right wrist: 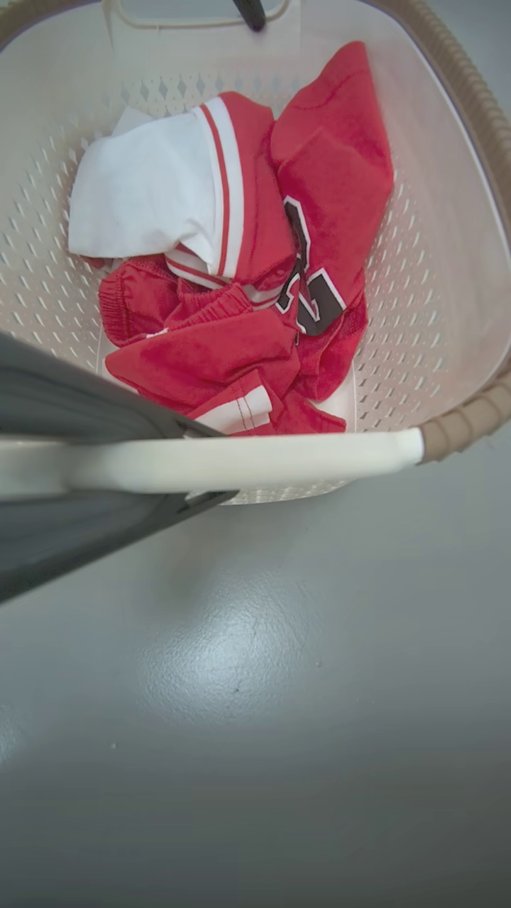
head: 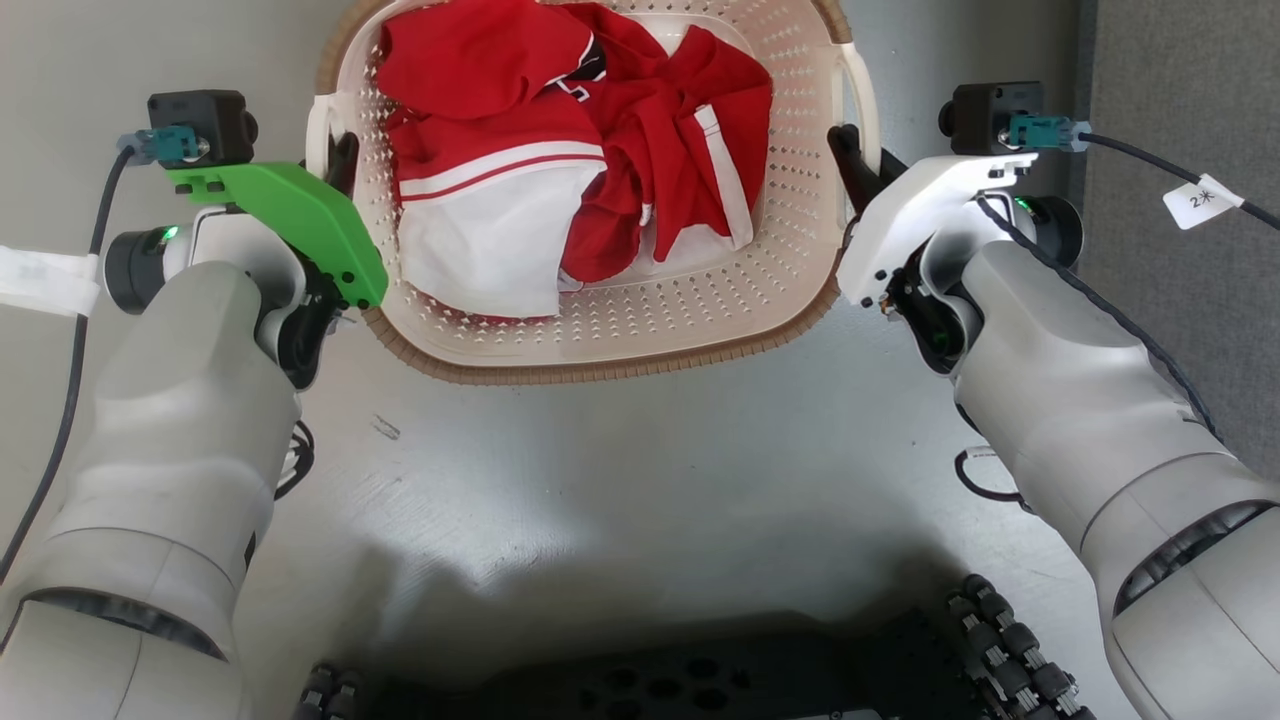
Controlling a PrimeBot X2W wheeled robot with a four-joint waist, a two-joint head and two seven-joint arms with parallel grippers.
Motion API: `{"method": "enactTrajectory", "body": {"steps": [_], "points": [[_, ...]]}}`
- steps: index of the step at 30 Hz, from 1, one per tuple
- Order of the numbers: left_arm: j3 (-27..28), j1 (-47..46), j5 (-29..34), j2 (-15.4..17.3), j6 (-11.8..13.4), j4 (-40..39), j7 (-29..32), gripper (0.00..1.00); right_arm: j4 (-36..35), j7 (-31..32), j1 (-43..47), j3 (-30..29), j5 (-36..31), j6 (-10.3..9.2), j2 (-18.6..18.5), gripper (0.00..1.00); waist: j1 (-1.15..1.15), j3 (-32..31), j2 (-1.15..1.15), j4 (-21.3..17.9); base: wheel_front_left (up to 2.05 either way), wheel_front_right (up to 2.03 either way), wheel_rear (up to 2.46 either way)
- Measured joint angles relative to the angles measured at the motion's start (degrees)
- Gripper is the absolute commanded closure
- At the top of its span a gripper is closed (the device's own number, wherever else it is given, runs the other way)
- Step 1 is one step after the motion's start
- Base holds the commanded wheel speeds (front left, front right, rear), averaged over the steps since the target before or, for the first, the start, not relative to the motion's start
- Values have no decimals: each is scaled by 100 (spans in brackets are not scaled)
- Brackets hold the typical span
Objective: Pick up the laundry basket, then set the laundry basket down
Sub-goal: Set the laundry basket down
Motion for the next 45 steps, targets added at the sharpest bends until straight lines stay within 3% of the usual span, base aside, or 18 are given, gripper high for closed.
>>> {"method": "enactTrajectory", "body": {"steps": [3, 4, 5, 6, 21, 33, 45], "points": [[1, -2, -18, -23, 0, 32, 53, 100, 31, 16, -3, 33, 0, 5, 5, 100, 0, -27, 0, 5, 0, 0, 0], [1, -2, -16, -34, 0, 49, 58, 95, 35, 21, -3, 57, -7, 23, 2, 100, 0, -37, 0, 6, 0, 0, 0], [4, -2, -25, -45, 0, 64, 88, 57, 38, 20, -5, 58, -5, 24, 3, 26, 0, -46, 0, 8, 0, 0, 0], [5, -2, -49, -52, 0, 73, 152, 0, 45, 21, -1, 62, -5, 31, 4, 0, 0, -57, 0, 10, 0, 0, 0], [-138, 59, -130, -18, 3, -56, 264, 0, 100, 70, 213, 130, 67, 179, -131, 0, 0, -328, 0, 28, 0, 0, 0], [-243, 355, 4, 73, 3, -105, -706, 0, -36, -190, 411, 205, 79, 205, -130, 0, 0, -924, 0, 25, 0, 0, 0], [-177, 887, 42, 90, 3, -258, -817, 0, -370, -302, 766, -65, 46, 230, -210, 0, 1, -1835, 0, 15, 0, 0, 0]]}}
